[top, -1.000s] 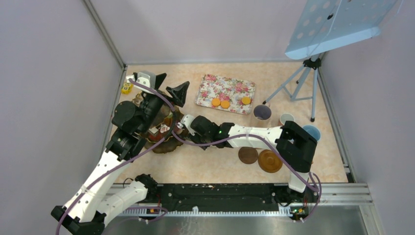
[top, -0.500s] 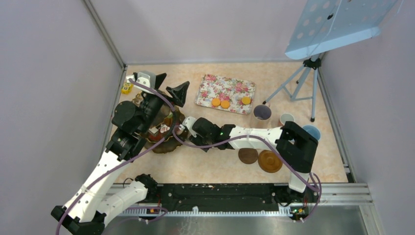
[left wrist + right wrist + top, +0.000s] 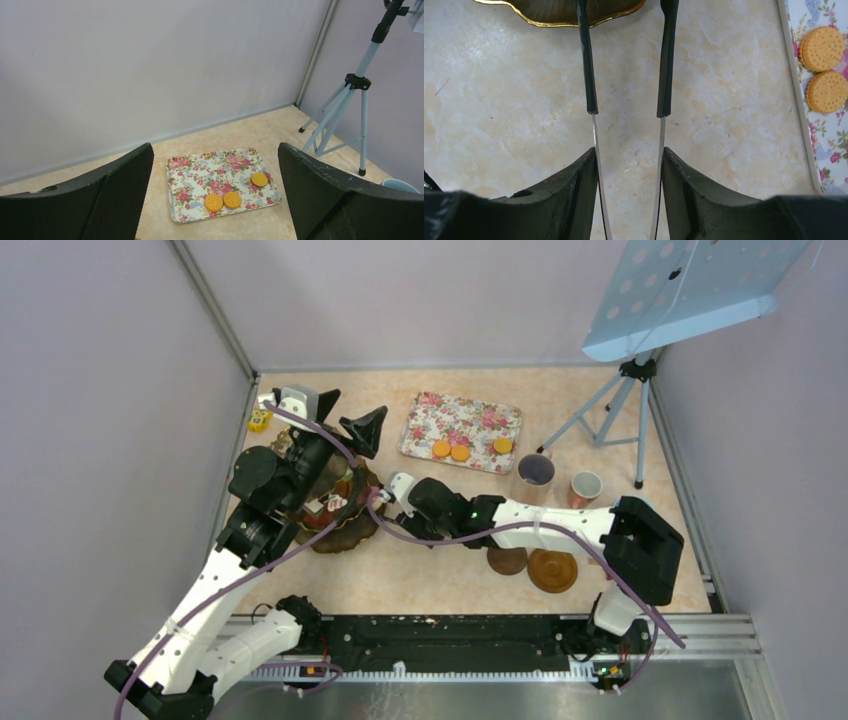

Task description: Serve the afternoon tea

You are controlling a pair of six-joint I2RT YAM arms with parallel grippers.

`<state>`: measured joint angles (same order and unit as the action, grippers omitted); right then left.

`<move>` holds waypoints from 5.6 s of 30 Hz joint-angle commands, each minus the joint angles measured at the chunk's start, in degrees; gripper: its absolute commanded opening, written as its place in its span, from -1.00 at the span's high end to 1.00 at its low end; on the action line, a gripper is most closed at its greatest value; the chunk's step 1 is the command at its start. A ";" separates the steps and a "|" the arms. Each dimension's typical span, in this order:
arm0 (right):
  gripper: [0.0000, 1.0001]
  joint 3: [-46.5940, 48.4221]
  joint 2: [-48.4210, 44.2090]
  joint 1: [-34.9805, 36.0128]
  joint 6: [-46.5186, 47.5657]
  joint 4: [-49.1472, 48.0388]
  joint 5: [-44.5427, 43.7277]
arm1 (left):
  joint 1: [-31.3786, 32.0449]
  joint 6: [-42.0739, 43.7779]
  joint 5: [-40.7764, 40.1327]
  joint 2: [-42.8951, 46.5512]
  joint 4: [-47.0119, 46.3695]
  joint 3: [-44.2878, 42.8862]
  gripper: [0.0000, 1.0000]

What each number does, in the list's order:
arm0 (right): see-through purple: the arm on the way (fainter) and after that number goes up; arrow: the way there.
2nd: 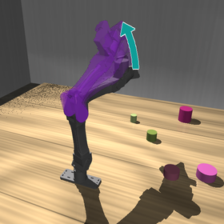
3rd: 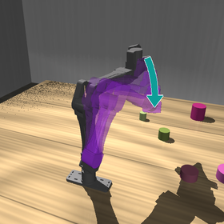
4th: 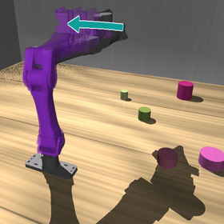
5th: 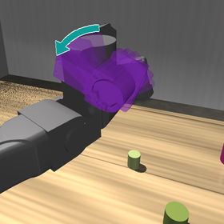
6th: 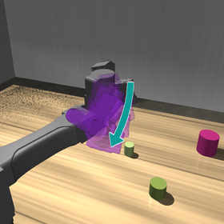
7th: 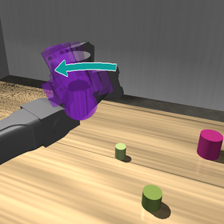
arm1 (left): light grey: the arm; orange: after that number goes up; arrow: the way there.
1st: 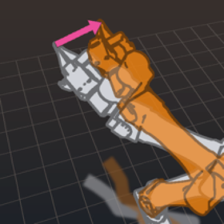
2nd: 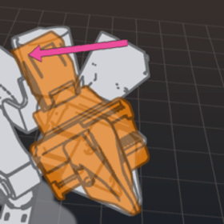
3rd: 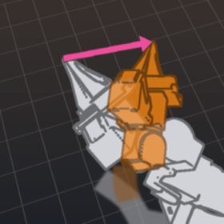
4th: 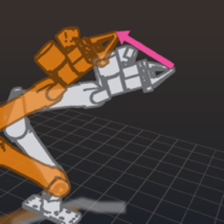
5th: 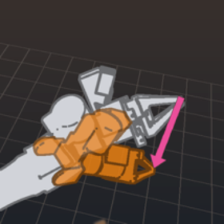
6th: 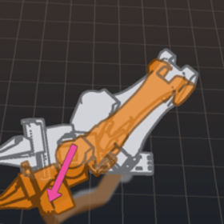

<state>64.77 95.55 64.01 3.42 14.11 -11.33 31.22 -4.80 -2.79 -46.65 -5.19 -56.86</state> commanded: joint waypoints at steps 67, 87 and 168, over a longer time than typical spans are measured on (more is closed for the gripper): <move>0.14 28.49 11.13 -23.49 -5.88 23.59 1.10 | 0.24 -0.30 0.44 0.52 -2.02 0.08 -0.97; 0.34 30.00 13.63 -23.49 -5.46 23.76 0.19 | 0.21 -0.30 0.55 0.36 -2.02 0.08 -0.98; 0.14 32.61 -5.16 -4.11 -6.27 8.32 10.35 | 0.20 -4.30 -3.89 7.01 0.20 -6.57 -0.98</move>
<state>95.72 93.43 59.13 -3.36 25.21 1.74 31.22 -9.91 -6.48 -39.27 -2.59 -63.61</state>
